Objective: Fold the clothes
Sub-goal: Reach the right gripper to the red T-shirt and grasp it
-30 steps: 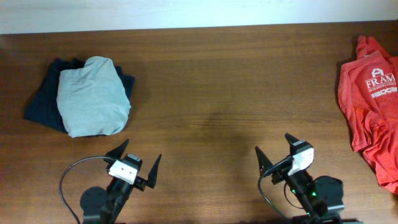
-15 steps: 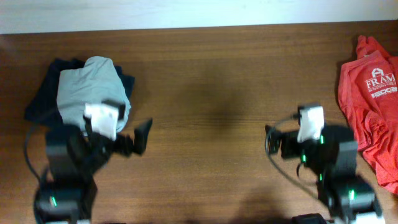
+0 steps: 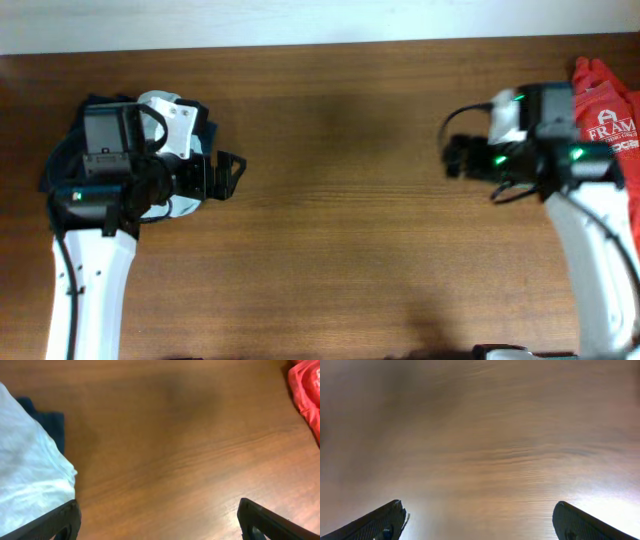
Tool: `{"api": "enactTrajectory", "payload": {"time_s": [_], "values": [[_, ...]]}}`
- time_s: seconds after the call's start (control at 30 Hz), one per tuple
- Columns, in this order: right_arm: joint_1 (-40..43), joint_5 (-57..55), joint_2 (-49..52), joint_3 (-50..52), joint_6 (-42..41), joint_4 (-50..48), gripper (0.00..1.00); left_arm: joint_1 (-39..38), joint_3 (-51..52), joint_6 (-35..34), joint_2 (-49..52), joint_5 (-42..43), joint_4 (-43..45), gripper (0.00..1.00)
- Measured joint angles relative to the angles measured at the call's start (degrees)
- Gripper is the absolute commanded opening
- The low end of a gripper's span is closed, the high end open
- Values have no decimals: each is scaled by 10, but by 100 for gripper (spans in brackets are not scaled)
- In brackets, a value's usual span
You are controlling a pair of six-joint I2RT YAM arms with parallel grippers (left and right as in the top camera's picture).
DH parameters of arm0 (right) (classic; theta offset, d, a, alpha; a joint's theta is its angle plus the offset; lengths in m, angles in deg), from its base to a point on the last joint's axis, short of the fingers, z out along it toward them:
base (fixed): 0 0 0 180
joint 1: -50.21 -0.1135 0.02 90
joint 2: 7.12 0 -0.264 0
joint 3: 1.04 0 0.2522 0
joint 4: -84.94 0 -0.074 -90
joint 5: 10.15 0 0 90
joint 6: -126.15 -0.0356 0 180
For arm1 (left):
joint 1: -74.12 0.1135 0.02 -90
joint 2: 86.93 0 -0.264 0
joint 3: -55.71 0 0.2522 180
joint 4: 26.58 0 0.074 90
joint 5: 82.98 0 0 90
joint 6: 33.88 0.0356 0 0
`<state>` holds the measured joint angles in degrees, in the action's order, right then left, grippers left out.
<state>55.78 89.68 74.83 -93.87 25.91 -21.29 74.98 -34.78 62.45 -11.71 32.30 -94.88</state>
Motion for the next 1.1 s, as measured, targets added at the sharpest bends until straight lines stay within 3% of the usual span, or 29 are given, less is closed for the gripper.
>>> {"api": "enactTrajectory", "payload": {"time_s": [0.33,0.6,0.7,0.77,0.97,1.03,1.1], "values": [[262,-60,183,-7,-93,-92,97,0,0,0,16,0,-5,99],[329,-77,291,-7,-75,-158,97,0,0,0,16,-2,-5,99],[329,-79,314,-7,-64,-176,93,0,0,0,16,-7,-3,99],[329,-79,322,-7,-60,-185,81,0,0,0,16,-9,-2,99],[328,-68,340,-7,-54,-196,21,0,0,0,16,-13,-1,99],[327,-53,340,-7,-50,-197,9,0,0,0,16,-13,-1,99],[323,-37,340,-7,-51,-197,4,0,0,0,16,-13,-1,99]]}}
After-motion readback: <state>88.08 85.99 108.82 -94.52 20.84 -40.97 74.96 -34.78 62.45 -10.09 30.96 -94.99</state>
